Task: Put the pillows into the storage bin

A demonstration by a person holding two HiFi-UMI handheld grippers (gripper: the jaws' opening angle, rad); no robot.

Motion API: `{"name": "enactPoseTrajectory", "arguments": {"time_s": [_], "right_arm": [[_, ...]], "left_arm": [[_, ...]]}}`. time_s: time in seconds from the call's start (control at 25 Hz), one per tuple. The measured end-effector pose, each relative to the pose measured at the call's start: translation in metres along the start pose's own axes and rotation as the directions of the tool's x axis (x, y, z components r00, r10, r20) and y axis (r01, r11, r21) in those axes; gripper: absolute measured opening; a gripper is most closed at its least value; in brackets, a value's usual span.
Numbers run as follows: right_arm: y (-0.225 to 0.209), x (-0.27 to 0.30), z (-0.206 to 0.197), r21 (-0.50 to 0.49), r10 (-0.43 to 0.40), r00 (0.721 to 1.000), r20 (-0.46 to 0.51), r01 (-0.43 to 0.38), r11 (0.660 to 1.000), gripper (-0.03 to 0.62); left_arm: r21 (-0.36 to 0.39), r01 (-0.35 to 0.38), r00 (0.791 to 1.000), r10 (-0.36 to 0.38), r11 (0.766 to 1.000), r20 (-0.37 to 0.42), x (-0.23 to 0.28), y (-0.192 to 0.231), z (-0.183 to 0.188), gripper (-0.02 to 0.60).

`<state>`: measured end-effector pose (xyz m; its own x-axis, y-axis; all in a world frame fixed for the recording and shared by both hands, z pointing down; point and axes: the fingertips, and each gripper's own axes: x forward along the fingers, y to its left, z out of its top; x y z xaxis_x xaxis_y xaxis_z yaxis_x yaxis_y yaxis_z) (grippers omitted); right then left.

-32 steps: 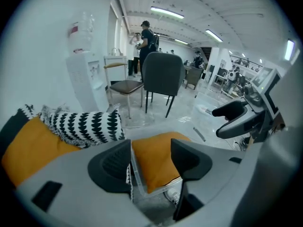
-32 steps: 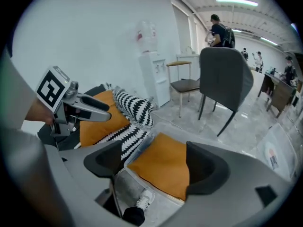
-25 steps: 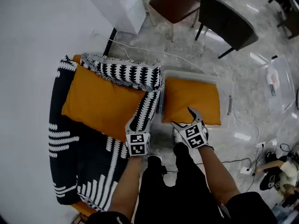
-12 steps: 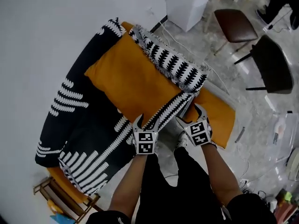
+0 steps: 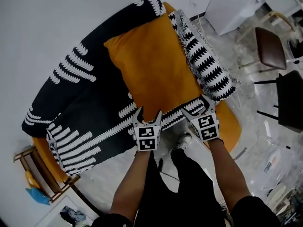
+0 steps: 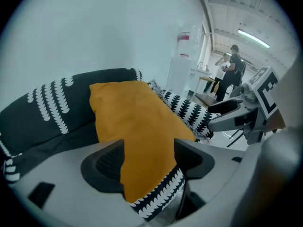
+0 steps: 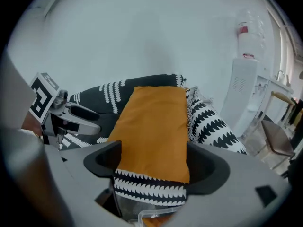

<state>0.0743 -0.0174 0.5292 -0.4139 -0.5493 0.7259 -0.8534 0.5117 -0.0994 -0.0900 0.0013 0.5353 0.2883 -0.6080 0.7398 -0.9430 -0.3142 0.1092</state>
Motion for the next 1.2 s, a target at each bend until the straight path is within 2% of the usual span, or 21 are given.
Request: {"name": "enactPoseTrajectory", "arguments": {"time_s": [0.12,0.28,0.4,0.48,0.56,0.64,0.8,0.88,0.96,1.08,1.2], "right_arm": [[0.002,0.032,0.009,-0.01,0.016,1.0,0.011,-0.016,1.0,0.457],[-0.008,0.073,0.015,0.105,0.05,0.999,0.02,-0.052,0.993,0.514],[-0.015,0.103,0.013,0.11,0.055,0.999,0.001,-0.054,0.992,0.559],[-0.019,0.121,0.007,0.107,0.06,0.998,-0.018,-0.058,0.993,0.58],[-0.025,0.137,0.002,0.13,0.067,0.997,-0.029,-0.063,0.99,0.598],[-0.033,0.151,-0.001,0.162,0.071,0.997,-0.034,-0.064,0.985,0.598],[-0.047,0.176,-0.006,0.135,0.069,0.995,-0.073,-0.058,0.989,0.598],[-0.048,0.188,-0.009,0.114,0.082,0.991,-0.11,-0.07,0.991,0.598],[-0.047,0.199,-0.014,0.135,0.108,0.984,-0.145,-0.089,0.987,0.598],[-0.043,0.208,-0.019,0.162,0.137,0.975,-0.177,-0.108,0.981,0.569],[-0.036,0.207,-0.019,0.156,0.131,0.971,-0.199,-0.101,0.983,0.498]], "left_arm": [[-0.069,-0.043,0.998,0.045,0.997,0.033,0.013,0.029,-0.001,0.319],[-0.158,-0.109,0.992,0.117,0.981,0.038,0.037,0.063,-0.008,0.321],[-0.2,-0.142,0.989,0.149,0.97,0.019,0.059,0.083,-0.018,0.332],[-0.227,-0.14,0.989,0.145,0.964,0.003,0.07,0.091,-0.027,0.341],[-0.224,-0.136,0.99,0.139,0.965,-0.003,0.08,0.096,-0.032,0.353],[-0.241,-0.123,0.992,0.127,0.963,0.002,0.089,0.101,-0.035,0.365],[-0.367,-0.072,0.997,0.076,0.928,-0.002,0.111,0.108,-0.047,0.387],[-0.388,-0.048,0.999,0.047,0.92,-0.014,0.123,0.108,-0.052,0.388],[-0.388,-0.033,0.999,0.027,0.921,-0.021,0.131,0.109,-0.056,0.388],[-0.381,-0.018,0.999,0.005,0.924,-0.035,0.138,0.111,-0.058,0.387],[-0.362,-0.016,0.998,-0.006,0.932,-0.06,0.141,0.112,-0.061,0.385]]}}
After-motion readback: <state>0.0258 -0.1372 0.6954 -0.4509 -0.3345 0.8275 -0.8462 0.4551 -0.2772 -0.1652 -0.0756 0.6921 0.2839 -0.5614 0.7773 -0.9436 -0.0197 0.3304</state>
